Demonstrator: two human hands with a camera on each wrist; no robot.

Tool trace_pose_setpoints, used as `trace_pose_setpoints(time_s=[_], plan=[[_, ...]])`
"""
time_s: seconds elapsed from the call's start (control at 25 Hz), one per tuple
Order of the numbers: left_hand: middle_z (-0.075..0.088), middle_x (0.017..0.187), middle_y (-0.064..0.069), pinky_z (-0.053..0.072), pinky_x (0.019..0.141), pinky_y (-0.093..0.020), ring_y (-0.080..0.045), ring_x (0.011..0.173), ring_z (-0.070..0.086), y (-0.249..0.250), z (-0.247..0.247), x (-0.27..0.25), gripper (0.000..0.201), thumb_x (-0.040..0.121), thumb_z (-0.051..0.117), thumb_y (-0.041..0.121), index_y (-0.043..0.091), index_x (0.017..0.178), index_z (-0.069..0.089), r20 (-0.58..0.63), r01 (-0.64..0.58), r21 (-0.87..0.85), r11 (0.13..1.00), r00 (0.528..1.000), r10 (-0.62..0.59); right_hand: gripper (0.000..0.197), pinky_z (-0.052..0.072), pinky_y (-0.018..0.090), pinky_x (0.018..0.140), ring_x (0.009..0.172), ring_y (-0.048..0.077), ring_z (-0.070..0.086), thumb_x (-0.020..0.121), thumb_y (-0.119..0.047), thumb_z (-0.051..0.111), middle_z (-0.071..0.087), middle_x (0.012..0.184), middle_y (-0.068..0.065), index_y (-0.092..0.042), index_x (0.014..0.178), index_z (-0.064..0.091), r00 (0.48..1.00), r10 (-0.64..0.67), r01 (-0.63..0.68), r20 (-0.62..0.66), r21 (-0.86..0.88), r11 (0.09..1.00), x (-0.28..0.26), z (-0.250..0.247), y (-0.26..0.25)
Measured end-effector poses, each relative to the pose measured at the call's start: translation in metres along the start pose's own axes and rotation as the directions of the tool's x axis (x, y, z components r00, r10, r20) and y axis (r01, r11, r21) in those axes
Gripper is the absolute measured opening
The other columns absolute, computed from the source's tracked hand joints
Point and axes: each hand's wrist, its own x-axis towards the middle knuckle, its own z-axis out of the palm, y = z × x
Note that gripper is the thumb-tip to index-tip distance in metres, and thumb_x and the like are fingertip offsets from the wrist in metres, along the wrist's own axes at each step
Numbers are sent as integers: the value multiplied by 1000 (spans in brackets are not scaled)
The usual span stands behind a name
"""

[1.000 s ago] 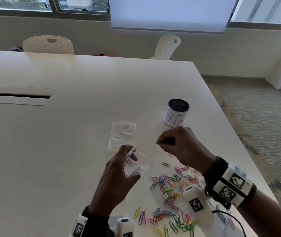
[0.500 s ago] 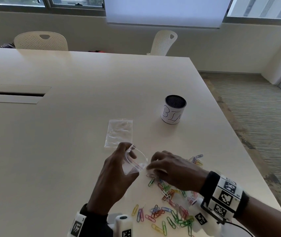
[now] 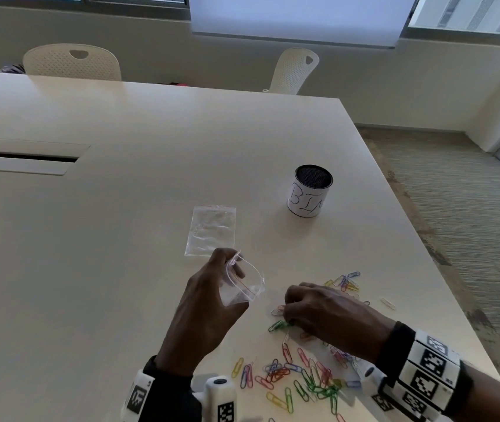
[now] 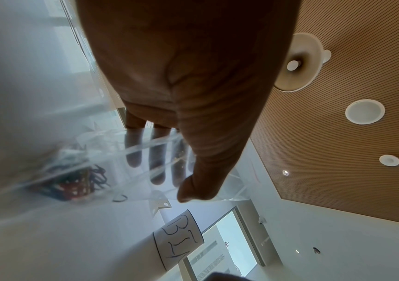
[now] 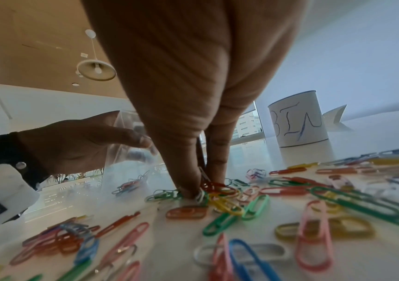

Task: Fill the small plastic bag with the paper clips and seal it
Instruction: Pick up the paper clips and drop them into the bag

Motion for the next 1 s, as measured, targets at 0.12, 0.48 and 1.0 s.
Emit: trace_pose_setpoints(time_s=[0.12, 0.48, 1.0], plan=[[66, 103, 19, 52, 72, -15, 2, 99, 65, 0, 0, -1, 60, 79, 86, 12, 35, 123, 53, 0, -4, 1, 1000, 1000, 4, 18, 55, 15, 85, 101, 6, 66, 104, -22, 59, 63, 123, -3, -19, 117, 71, 997, 73, -71, -19, 94, 993, 4, -1, 0], [66, 105, 21, 61, 76, -28, -1, 100, 66, -2, -2, -4, 60, 80, 87, 16, 39, 122, 52, -12, -3, 1, 1000, 1000, 3, 10, 64, 31, 83, 87, 11, 74, 86, -15, 83, 75, 97, -5, -17, 95, 80, 931, 328, -179, -159, 583, 793, 7, -28, 14], [68, 96, 20, 51, 67, -13, -2, 92, 65, 2, -1, -2, 58, 78, 82, 9, 39, 116, 51, -3, -6, 12, 1000, 1000, 6, 14, 65, 31, 80, 85, 8, 76, 85, -12, 85, 77, 96, -6, -17, 98, 82, 853, 293, 59, -432, 637, 768, 52, -56, -50]])
